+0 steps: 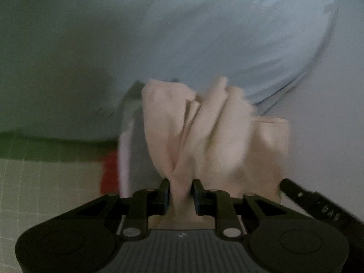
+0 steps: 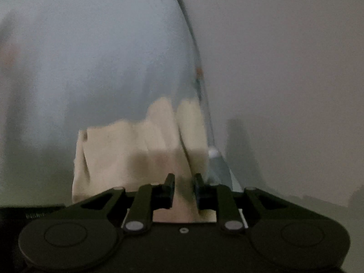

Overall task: Fold clothes
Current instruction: 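Carry the lifted shirt with both grippers to the clothes stack in the corner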

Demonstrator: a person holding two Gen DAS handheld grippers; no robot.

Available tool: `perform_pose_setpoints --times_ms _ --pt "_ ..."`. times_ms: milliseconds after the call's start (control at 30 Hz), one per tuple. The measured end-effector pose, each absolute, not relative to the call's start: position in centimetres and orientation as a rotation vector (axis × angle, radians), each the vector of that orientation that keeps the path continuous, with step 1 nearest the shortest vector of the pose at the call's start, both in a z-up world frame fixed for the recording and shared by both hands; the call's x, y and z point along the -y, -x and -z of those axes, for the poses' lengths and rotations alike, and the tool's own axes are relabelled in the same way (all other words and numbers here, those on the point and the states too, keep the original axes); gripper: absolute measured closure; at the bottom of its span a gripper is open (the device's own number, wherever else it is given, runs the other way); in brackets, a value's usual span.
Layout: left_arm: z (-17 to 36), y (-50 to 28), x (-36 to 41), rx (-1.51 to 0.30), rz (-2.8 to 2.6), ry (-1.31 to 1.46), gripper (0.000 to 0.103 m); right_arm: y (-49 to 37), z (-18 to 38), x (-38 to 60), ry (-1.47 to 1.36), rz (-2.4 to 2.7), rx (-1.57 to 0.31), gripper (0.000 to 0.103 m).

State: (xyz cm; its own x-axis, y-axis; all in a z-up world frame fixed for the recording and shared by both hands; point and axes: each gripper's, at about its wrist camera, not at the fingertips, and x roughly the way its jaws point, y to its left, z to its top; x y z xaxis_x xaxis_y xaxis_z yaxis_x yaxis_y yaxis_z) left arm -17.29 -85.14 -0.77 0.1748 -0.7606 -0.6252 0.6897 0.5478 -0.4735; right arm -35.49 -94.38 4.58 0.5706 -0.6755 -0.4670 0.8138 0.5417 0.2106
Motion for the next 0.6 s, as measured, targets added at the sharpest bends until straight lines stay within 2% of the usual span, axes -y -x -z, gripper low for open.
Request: perform_pose_setpoints --times_ms 100,200,300,367,467,500,533,567,600 --pt "2.3 16.1 85.3 -0.990 1.003 0.124 0.076 34.1 -1.4 96.7 -0.492 0.945 -0.435 0.083" --pt "1.6 16.1 85.8 -0.947 1.020 0.083 0.071 33.7 -0.1 97.4 -0.509 0.962 -0.459 0.077" --pt "0.4 17.3 85.8 -0.856 1.021 -0.025 0.060 34.0 -0.9 96.5 -0.477 0.951 -0.455 0.072" --pt "-0.4 18.5 84.8 -0.803 1.043 -0.068 0.044 34.6 -1.5 95.8 -0.464 0.943 -0.446 0.066" --pt "-1.2 20.5 83.0 -0.732 1.074 -0.140 0.039 36.4 -2.6 94.1 -0.435 0.950 -0.426 0.048" --pt "-1.5 21.4 82.2 -0.718 1.079 -0.161 0.037 36.9 -3.1 93.3 -0.427 0.960 -0.425 0.038" --pt "-1.7 22.2 81.5 -0.710 1.080 -0.174 0.029 37.4 -3.6 92.4 -0.420 0.962 -0.416 0.030" --pt "-1.9 23.1 80.7 -0.700 1.079 -0.188 0.018 38.0 -4.1 91.4 -0.413 0.963 -0.408 0.026" --pt "-2.1 24.1 79.8 -0.689 1.071 -0.201 0.013 38.5 -4.6 90.4 -0.405 0.954 -0.397 0.020"
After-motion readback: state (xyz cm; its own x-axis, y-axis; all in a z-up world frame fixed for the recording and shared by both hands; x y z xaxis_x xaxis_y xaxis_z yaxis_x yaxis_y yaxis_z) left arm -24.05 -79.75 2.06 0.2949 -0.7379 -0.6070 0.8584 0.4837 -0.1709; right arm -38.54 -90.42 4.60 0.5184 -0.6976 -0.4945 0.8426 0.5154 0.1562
